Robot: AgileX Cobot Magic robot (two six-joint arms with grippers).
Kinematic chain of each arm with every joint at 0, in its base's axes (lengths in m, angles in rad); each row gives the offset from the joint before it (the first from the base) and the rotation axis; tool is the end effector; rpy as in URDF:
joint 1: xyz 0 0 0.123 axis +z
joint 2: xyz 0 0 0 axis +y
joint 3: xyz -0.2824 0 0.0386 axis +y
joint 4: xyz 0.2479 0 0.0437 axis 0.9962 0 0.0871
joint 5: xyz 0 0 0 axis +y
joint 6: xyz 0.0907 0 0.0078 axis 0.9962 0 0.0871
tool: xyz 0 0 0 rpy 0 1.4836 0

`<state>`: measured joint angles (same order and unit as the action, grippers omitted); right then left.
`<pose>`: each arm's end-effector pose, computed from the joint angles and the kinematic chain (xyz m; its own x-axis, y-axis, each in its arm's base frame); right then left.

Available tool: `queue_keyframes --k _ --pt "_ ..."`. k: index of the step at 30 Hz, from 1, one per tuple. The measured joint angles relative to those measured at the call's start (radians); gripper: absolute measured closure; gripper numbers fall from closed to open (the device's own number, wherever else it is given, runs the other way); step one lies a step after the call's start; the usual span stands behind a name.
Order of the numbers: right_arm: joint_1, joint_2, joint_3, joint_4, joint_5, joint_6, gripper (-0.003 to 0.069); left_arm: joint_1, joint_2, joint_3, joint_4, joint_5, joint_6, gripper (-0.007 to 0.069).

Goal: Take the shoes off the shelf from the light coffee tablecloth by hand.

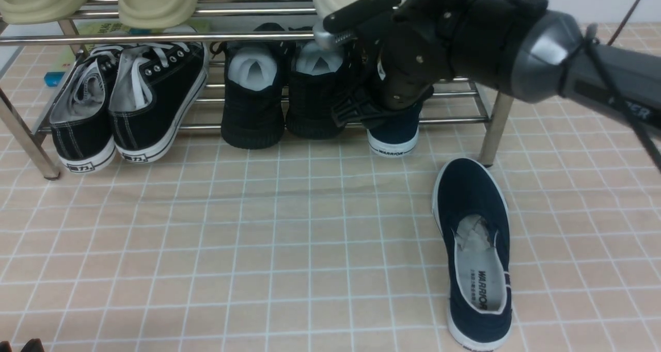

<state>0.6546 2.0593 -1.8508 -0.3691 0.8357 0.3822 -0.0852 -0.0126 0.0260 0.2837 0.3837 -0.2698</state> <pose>0.3885 0.2675 0.2757 -0.6857 -0.3708 -0.6264 -0.3737 0.9178 -0.1342 0.0528 0.0051 0.1719 -0.2905 0.0191 -0.9567 -0.0169 0.9995 0.0251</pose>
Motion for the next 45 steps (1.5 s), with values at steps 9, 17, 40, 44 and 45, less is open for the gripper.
queue_keyframes --k 9,17,40,44,45 --pt "0.000 0.034 0.000 -0.037 -0.014 0.021 0.0260 0.000 0.000 0.000 0.000 0.000 0.000 0.0386" --pt "0.000 0.043 0.000 -0.041 -0.016 0.002 0.0424 0.000 0.000 0.000 0.000 0.000 0.000 0.0386" --pt "0.135 -0.219 0.003 0.307 0.430 -0.259 0.0600 0.000 0.000 0.000 0.000 0.000 0.000 0.0384" --pt "0.229 -0.219 0.018 0.335 0.425 -0.275 0.0600 0.000 0.000 0.000 0.000 0.000 0.000 0.0384" --pt "0.242 -0.219 0.022 0.340 0.423 -0.275 0.0600 0.000 0.000 0.000 0.000 0.000 0.000 0.0384"
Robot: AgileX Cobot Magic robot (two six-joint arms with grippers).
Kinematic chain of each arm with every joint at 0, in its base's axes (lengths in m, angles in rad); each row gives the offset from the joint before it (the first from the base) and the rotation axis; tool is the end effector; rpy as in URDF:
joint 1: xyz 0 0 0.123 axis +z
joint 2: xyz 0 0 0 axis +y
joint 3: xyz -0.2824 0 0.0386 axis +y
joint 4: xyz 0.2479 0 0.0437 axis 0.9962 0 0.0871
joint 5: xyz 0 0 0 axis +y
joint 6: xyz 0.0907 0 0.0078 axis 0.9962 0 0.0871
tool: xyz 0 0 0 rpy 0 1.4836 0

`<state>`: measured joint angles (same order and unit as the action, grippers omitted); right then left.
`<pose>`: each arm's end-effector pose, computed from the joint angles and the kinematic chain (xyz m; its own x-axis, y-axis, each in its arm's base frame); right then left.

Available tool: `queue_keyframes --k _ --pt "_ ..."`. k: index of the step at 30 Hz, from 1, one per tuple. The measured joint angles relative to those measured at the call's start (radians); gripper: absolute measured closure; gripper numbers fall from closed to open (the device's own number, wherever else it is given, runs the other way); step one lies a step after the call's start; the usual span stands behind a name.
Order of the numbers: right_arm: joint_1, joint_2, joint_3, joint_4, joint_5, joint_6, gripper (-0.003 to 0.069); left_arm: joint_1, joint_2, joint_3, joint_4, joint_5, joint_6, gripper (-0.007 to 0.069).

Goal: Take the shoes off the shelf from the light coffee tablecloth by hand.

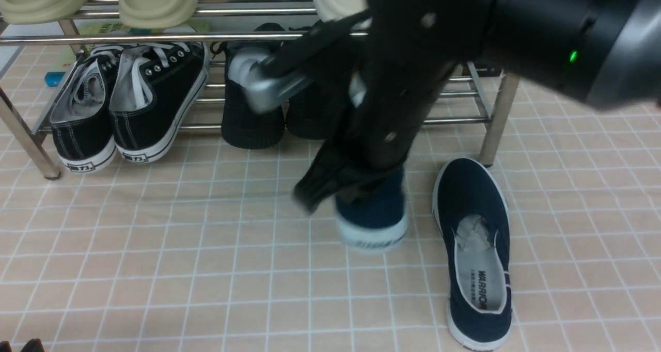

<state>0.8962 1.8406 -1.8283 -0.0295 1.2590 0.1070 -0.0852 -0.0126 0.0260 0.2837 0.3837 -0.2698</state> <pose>0.2488 0.3070 0.3412 -0.6514 -0.6579 -0.3780 -0.7138 0.7003 0.0110 0.0528 0.0051 0.1719 -0.2905 0.0191 -0.9567 -0.0169 0.9995 0.0251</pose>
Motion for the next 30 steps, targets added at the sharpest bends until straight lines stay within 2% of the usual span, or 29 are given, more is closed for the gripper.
queue_keyframes --k 15,22,26,30 --pt "0.019 0.000 0.159 -0.025 -0.010 0.068 0.0600 0.000 0.000 0.000 0.000 0.000 0.000 0.0384" --pt "0.019 0.000 0.195 -0.113 -0.024 0.106 0.0600 0.000 0.000 0.000 0.000 0.000 0.000 0.0384" --pt "0.012 0.000 0.221 -0.165 -0.067 0.116 0.0600 0.000 0.000 0.000 0.000 0.000 0.000 0.0384" --pt "-0.033 0.000 0.277 -0.153 -0.179 0.116 0.0600 0.000 0.000 0.000 0.000 0.000 0.000 0.0384"
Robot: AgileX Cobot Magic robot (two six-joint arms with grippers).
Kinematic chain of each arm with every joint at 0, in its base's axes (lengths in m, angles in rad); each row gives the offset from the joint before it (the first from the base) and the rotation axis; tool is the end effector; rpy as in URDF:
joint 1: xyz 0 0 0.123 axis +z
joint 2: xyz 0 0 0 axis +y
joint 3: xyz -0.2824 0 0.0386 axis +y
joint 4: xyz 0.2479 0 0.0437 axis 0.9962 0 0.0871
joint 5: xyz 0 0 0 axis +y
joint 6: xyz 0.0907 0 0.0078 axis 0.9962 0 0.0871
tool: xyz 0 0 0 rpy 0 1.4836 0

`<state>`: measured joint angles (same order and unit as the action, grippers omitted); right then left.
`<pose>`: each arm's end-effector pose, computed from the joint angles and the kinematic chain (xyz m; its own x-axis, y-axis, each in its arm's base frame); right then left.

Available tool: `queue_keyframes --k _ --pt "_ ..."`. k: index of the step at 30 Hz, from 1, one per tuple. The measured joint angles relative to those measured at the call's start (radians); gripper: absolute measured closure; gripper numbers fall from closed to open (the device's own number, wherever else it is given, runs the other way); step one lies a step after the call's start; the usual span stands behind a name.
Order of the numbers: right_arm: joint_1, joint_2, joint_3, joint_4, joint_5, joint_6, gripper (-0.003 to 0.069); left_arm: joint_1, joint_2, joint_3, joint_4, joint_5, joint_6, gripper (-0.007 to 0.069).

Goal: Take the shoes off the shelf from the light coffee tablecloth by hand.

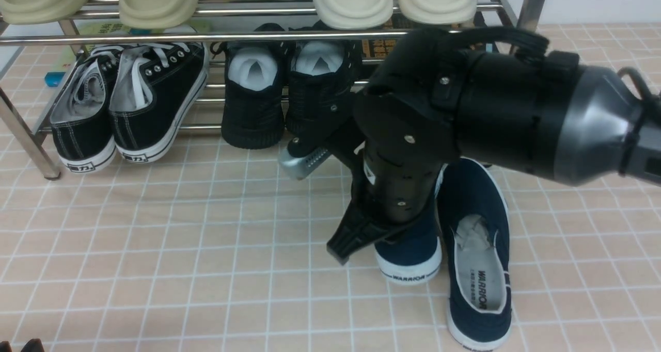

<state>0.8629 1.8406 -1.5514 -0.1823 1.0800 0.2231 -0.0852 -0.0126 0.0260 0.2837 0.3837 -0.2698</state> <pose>0.2638 0.2858 0.2701 -0.7141 -0.6279 -0.3096 -0.6284 0.7698 -0.1119 0.0528 0.0051 0.1719 -0.2905 0.0191 -0.9567 -0.0169 0.9995 0.0251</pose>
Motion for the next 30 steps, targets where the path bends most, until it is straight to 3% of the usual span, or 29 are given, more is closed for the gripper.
queue_keyframes --k 9,25,30 --pt "-0.078 0.000 0.072 0.065 -0.148 0.000 0.0600 0.000 0.000 0.000 0.000 0.000 0.000 0.0384" --pt "-0.087 0.000 0.075 0.262 -0.110 -0.138 0.0600 0.000 0.000 0.000 0.000 0.000 0.000 0.0384" --pt "-0.088 0.000 0.075 0.273 -0.085 -0.141 0.0600 0.000 0.000 0.000 0.000 0.000 0.000 0.0384"
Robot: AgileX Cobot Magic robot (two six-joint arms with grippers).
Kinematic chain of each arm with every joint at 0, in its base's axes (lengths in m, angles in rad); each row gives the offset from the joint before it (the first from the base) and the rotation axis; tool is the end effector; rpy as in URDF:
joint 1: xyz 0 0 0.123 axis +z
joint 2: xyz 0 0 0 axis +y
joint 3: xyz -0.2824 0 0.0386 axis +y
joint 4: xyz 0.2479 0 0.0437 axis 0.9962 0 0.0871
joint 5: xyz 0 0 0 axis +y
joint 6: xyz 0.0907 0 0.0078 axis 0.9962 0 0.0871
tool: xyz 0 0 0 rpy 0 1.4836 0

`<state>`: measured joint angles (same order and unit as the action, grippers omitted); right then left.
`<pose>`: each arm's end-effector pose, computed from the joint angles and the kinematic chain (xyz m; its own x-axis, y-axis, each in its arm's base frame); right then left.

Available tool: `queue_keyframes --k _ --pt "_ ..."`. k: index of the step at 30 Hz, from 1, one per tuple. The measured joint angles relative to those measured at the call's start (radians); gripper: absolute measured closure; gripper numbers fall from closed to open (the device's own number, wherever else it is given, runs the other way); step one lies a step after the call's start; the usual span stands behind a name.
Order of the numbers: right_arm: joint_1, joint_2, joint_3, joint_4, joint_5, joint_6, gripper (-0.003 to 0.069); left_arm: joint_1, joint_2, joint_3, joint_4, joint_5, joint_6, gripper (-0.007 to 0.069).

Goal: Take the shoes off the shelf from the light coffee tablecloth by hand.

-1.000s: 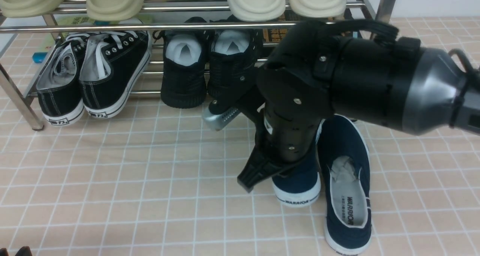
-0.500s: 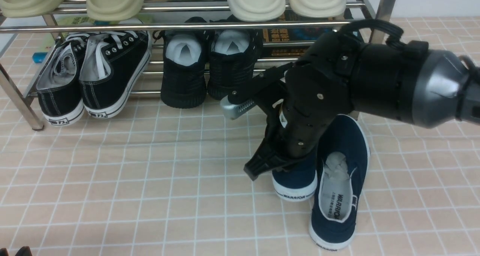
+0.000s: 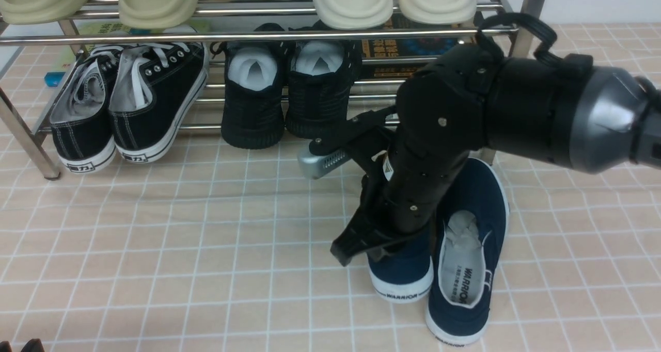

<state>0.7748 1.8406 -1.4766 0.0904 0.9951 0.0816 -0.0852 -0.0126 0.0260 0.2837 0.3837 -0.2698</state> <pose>0.2713 0.2753 0.2507 -0.7698 -0.5715 -0.2843 -0.6184 0.7781 0.1104 0.0528 0.0051 0.1719 -0.2905 0.0191 -0.9567 -0.0169 0.9995 0.0251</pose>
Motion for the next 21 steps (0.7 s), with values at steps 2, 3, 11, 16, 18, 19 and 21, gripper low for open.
queue_keyframes --k 2,3,11,16,18,19,21 --pt "-0.001 0.000 0.000 0.001 0.004 0.000 0.0600 0.000 0.000 0.000 0.000 0.000 0.000 0.0384" --pt "-0.001 0.001 0.000 0.002 0.006 0.004 0.0600 0.000 0.000 0.000 0.000 0.000 0.000 0.0384" --pt "-0.001 0.038 0.000 0.046 0.010 0.010 0.0573 0.000 0.000 0.000 0.000 0.000 0.000 0.0384" --pt "-0.001 0.053 0.000 0.066 0.039 0.007 0.0431 0.000 0.000 0.000 0.000 0.000 0.000 0.0384" --pt "-0.001 0.052 0.000 0.066 0.053 -0.007 0.0392 0.000 0.000 0.000 0.000 0.000 0.000 0.0384" --pt "-0.001 0.049 0.000 0.066 0.062 -0.018 0.0384 0.000 0.000 0.000 0.000 0.000 0.000 0.0384" --pt "-0.001 0.041 0.000 0.066 0.080 -0.046 0.0378 0.000 0.000 0.000 0.000 0.000 0.000 0.0384"
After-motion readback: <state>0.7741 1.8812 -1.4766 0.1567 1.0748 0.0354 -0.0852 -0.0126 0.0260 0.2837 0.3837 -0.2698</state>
